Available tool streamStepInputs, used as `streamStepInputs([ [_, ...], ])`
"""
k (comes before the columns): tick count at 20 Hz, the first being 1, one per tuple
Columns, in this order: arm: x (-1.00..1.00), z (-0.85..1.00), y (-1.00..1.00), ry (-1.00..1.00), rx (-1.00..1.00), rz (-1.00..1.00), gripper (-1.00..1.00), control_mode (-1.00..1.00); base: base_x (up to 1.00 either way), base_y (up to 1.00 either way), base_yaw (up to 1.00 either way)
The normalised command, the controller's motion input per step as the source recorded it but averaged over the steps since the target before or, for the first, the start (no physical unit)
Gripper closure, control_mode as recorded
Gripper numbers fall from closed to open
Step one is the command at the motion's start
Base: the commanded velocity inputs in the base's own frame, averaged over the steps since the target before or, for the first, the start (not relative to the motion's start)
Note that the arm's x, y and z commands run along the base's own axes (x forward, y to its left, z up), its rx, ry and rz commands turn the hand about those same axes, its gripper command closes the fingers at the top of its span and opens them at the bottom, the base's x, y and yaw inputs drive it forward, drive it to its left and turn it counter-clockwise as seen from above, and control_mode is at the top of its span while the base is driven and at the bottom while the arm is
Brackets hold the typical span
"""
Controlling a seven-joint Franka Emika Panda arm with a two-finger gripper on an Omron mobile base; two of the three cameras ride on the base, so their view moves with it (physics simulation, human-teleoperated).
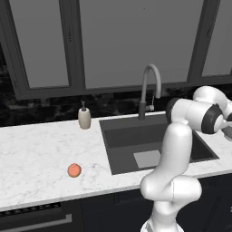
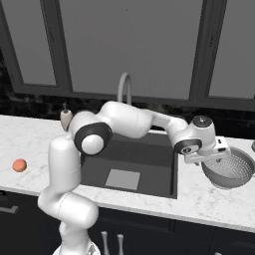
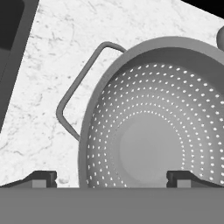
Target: Put the colander in the sink, put the peach in the colander, and turn on the sink faucet and pour water over the colander.
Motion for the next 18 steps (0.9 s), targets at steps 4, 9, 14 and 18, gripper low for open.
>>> streamStepInputs([
  [4,-0.09,-0.15,0.01,0.0,0.0,0.0,-1.0,-1.0,0.0,0.0,0.0],
  [9,-0.04,-0.14,0.07,0.0,-0.01,0.0,-1.0,-1.0,0.0,0.0,0.0],
  [14,0.0,-0.16,0.05,0.0,-0.01,0.0,-1.0,-1.0,0.0,0.0,0.0],
  [18,0.0,-0.11,0.0,0.0,0.0,0.0,-1.0,-1.0,0.0,0.0,0.0],
])
